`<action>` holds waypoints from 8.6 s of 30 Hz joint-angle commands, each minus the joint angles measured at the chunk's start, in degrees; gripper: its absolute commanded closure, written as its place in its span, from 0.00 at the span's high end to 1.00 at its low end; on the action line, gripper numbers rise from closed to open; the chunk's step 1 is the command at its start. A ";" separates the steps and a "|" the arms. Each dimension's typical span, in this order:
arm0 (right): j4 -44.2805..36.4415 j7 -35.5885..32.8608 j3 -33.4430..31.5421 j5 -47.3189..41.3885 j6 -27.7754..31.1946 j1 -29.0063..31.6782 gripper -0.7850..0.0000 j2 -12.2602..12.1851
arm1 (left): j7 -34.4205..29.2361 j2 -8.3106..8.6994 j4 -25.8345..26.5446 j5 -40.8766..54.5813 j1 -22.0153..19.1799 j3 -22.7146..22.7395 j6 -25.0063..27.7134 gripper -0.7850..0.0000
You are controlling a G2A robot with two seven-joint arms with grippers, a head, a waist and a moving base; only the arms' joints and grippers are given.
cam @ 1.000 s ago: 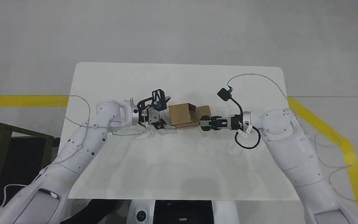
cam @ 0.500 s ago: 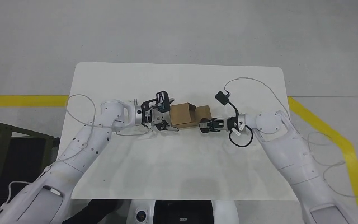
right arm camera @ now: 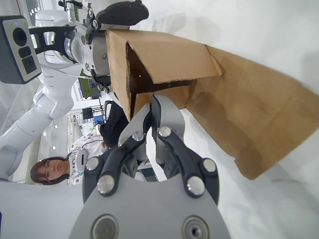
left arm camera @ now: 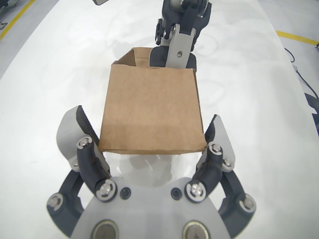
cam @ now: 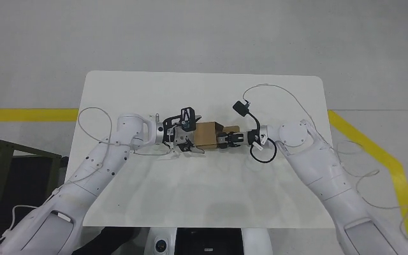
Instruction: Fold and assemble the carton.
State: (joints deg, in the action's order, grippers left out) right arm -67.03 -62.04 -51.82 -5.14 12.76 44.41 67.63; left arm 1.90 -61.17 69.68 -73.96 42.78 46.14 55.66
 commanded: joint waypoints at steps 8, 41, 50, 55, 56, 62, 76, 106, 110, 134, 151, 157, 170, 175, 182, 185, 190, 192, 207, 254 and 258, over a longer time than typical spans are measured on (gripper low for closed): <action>3.26 -0.31 0.47 -2.13 3.08 -1.23 0.00 0.62 | 0.23 -0.15 -0.17 -0.56 0.23 0.39 0.42 1.00; 8.86 -2.67 3.09 -3.40 2.39 -4.98 0.00 2.21 | -0.34 -0.68 -0.19 -0.76 0.89 1.70 1.56 1.00; 11.21 -2.78 5.42 -5.53 3.87 -6.15 0.00 3.77 | -0.49 -0.82 -0.22 -1.07 0.91 1.91 1.95 1.00; 12.21 -3.05 6.49 -6.98 4.75 -6.56 0.00 4.61 | -0.73 -0.88 -0.24 -1.05 0.95 2.03 2.31 1.00; 12.48 -3.08 6.67 -7.22 4.90 -6.68 0.00 4.77 | -0.78 -0.89 -0.22 -1.08 0.97 2.02 2.34 1.00; 14.04 -3.20 7.48 -7.97 5.84 -7.41 0.00 5.58 | -1.10 -0.96 -0.25 -0.94 0.97 2.03 2.34 1.00; 9.84 -4.74 0.67 -5.61 5.61 -4.82 0.00 2.55 | -1.67 -1.01 -0.26 -0.87 1.29 2.43 2.22 1.00; -7.44 -6.50 -15.43 3.08 -5.04 12.02 0.32 -5.24 | -2.84 -1.18 -0.01 -0.81 1.86 3.48 2.34 1.00; -4.99 -5.72 -13.69 2.60 -4.86 10.69 0.35 -4.82 | -2.89 -1.23 0.09 -0.85 1.88 3.53 2.34 1.00; -5.37 -5.52 -6.31 -4.12 -1.05 4.40 0.37 -2.33 | -3.05 -1.26 0.41 -0.77 2.06 3.49 2.34 1.00; -0.53 -6.27 -2.09 -10.45 1.42 1.57 0.31 -0.49 | -3.27 -1.13 0.38 -0.55 1.87 3.00 2.34 1.00; 2.06 -6.39 -0.64 -11.68 2.25 0.44 0.29 0.23 | -3.22 -1.08 0.32 -0.51 1.76 2.80 2.34 1.00; 4.92 -7.45 -1.00 -14.39 4.76 -0.09 0.27 0.57 | -3.27 -0.96 0.10 -0.34 1.46 2.32 2.34 1.00; 5.47 -7.92 -1.40 -14.96 5.25 0.18 0.24 0.50 | -3.29 -0.91 -0.03 -0.15 1.36 2.16 2.34 1.00; 6.59 -8.32 -1.64 -15.59 5.51 0.41 0.20 0.51 | -3.23 -0.85 -0.10 -0.08 1.28 2.02 2.34 1.00; 6.94 -8.49 -1.76 -15.97 5.63 0.48 0.19 0.52 | -3.20 -0.82 -0.10 -0.11 1.25 1.92 2.34 1.00; 7.27 -8.34 -1.75 -15.28 5.28 0.31 0.19 0.52 | -3.06 -0.77 -0.08 -0.16 1.19 1.81 2.34 1.00; 7.23 -8.11 -1.69 -14.47 4.78 0.22 0.18 0.48 | -2.93 -0.75 -0.12 -0.20 1.20 1.83 2.34 1.00; 4.36 -6.89 -2.26 -10.21 1.89 0.72 0.17 -0.14 | -2.84 -0.72 0.00 -0.33 1.31 1.91 2.34 1.00; 0.83 -8.18 -3.18 -10.01 3.08 1.81 0.24 -0.52 | -3.67 -0.58 0.16 0.00 1.34 1.57 2.34 1.00; 0.60 -8.49 -3.01 -9.92 2.89 2.31 0.08 -0.59 | -3.72 -0.59 0.09 0.12 1.26 1.43 2.34 1.00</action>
State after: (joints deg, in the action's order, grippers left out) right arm -66.47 -70.58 -54.94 -15.05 15.70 46.67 67.02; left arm -1.82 -61.76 69.79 -73.86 44.06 47.60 58.00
